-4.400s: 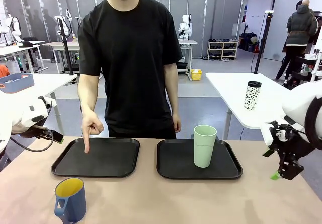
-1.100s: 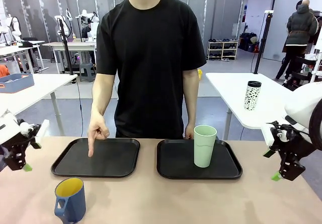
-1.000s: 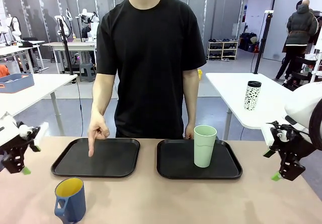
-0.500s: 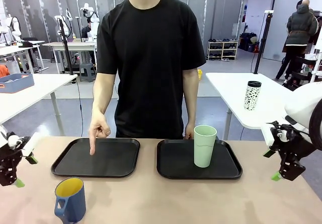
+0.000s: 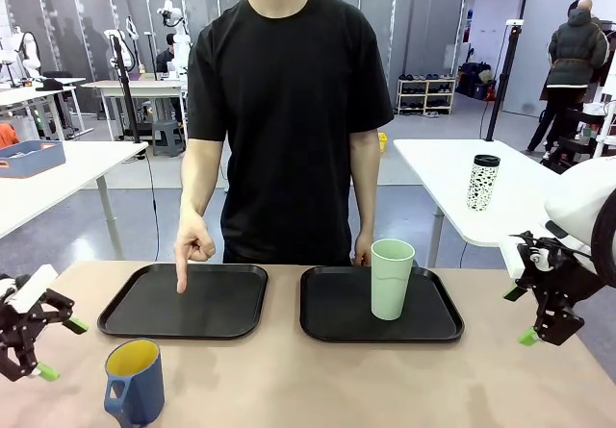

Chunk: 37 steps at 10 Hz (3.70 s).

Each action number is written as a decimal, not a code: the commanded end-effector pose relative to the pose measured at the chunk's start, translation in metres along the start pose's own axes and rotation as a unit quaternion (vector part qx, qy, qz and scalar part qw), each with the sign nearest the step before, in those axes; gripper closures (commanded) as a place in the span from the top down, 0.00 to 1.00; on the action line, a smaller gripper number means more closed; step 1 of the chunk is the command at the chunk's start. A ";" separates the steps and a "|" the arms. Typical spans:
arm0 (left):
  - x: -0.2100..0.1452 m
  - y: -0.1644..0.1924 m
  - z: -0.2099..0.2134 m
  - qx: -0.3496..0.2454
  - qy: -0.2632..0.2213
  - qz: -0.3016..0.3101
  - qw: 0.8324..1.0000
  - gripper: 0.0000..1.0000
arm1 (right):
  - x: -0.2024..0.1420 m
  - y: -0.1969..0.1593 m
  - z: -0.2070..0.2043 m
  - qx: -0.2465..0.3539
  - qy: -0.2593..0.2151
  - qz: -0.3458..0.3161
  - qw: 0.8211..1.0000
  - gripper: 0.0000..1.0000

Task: Sort and store the cups by type.
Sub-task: Pick up the Handle plastic cup and place it into the empty Flat Tray.

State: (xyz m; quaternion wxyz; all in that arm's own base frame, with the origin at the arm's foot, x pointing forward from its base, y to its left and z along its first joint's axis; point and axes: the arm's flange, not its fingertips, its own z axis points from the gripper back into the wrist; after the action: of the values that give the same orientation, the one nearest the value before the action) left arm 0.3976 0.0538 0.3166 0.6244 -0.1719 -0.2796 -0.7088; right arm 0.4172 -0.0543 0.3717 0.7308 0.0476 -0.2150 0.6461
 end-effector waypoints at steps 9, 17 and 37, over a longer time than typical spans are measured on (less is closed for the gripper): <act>-0.067 0.022 -0.042 -0.034 -0.314 0.031 0.948 1.00 | 0.000 -0.003 -0.002 -0.003 0.003 0.002 1.000 1.00; -0.042 0.034 -0.038 -0.061 -0.317 0.056 0.945 1.00 | 0.000 -0.003 -0.002 -0.003 0.003 0.002 1.000 1.00; -0.020 0.008 -0.116 -0.162 -0.331 -0.003 0.930 1.00 | 0.000 -0.003 -0.002 -0.003 0.003 0.002 1.000 1.00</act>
State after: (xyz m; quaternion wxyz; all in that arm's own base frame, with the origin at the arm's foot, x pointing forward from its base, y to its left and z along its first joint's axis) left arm 0.4380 -0.0070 0.2416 0.4756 -0.4937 -0.3322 -0.6479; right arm 0.4172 -0.0544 0.3717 0.7308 0.0476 -0.2153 0.6460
